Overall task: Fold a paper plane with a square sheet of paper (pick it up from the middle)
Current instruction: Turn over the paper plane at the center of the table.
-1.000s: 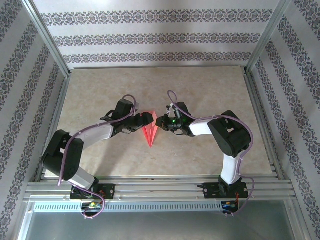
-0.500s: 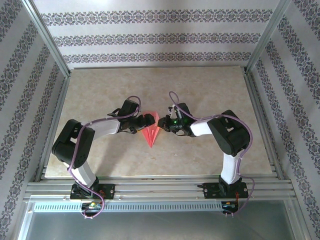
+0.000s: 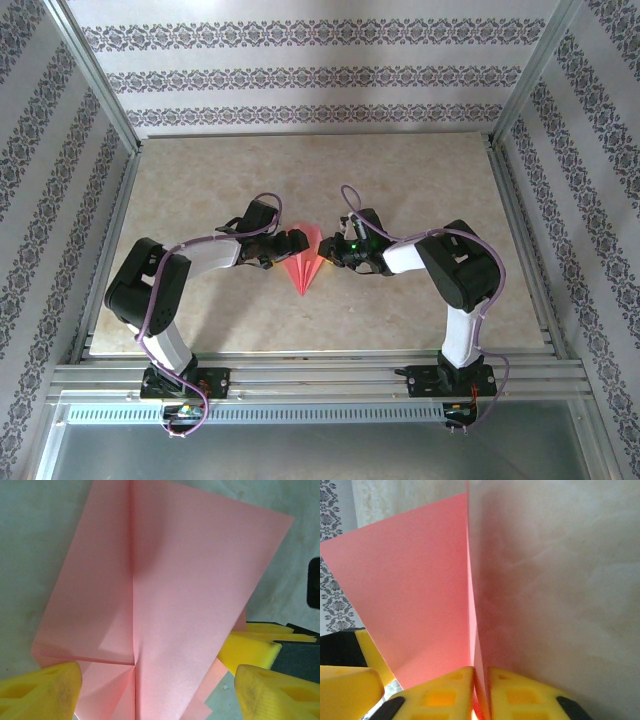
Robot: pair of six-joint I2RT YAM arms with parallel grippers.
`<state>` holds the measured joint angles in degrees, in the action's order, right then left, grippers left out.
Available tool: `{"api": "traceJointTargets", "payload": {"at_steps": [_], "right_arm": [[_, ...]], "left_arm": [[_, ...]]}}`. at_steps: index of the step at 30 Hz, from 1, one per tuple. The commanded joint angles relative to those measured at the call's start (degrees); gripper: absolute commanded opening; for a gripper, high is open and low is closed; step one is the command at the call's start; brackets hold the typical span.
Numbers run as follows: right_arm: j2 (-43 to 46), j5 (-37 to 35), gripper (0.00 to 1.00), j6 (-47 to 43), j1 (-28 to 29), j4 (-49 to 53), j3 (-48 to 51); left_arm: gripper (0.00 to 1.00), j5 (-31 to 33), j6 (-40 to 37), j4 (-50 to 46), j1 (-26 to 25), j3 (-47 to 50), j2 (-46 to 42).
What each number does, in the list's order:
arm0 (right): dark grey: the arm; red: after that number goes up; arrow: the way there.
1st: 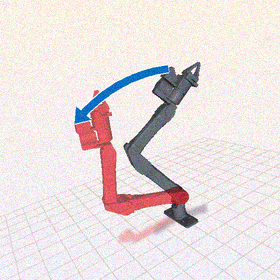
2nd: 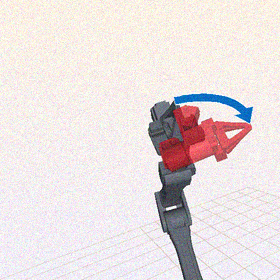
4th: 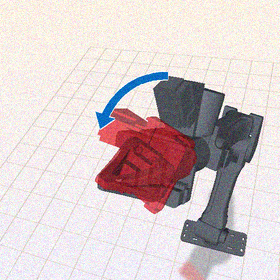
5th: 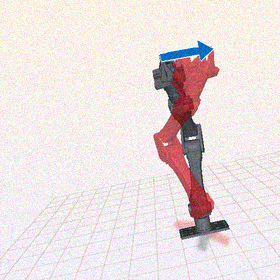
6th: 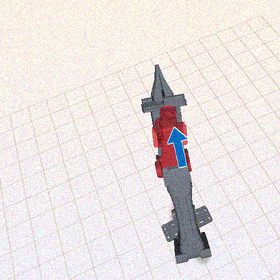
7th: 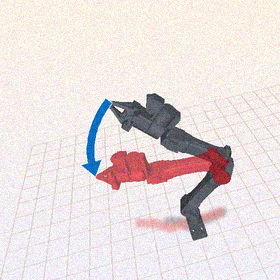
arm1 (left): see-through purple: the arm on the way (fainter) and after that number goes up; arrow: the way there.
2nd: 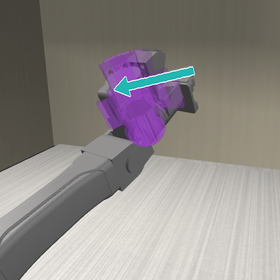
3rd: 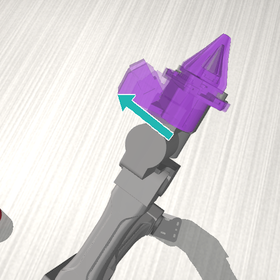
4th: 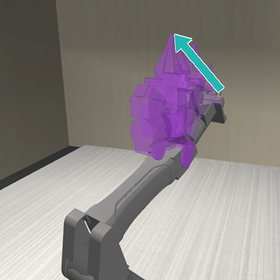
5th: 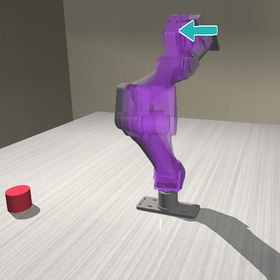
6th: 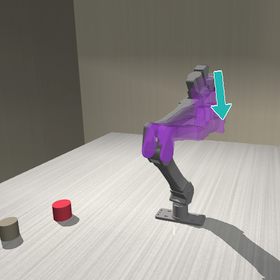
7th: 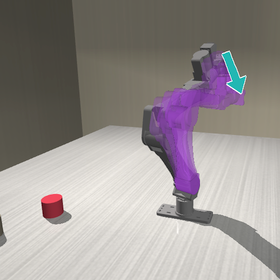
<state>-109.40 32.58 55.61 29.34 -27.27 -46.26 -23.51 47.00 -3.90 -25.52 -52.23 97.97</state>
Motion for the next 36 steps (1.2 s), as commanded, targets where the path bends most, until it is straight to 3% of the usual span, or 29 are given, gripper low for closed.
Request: {"api": "traceJointTargets", "payload": {"at_steps": [1, 12, 23, 25, 36], "right_arm": [[0.3, 1.6, 0.21, -0.1, -0.6, -0.8, 0.2], [2.0, 3.9, 0.27, -2.5, -1.0, -0.4, 2.1], [2.2, 3.3, 0.14, -3.6, -1.0, 0.8, 1.7], [2.1, 3.3, 0.14, -3.5, -1.0, 0.9, 1.5], [1.8, 2.6, 0.13, -2.8, -1.0, 1.0, 1.2]], "left_arm": [[0.79, 0.1, -2.7, -2.6, -1.7, -1.9, -2.4], [0.73, 0.6, -2.4, -2.7, -1.9, -1.2, -0.4], [0.71, -2.4, -5.2, -4.4, -2.7, -1.7, -1.8], [0.66, -2.4, -6.8, -5.7, -3.6, -1.9, -1.7], [0.65, 4.3, -8.7, -16.1, -9.0, -6.5, 0.4]]}}
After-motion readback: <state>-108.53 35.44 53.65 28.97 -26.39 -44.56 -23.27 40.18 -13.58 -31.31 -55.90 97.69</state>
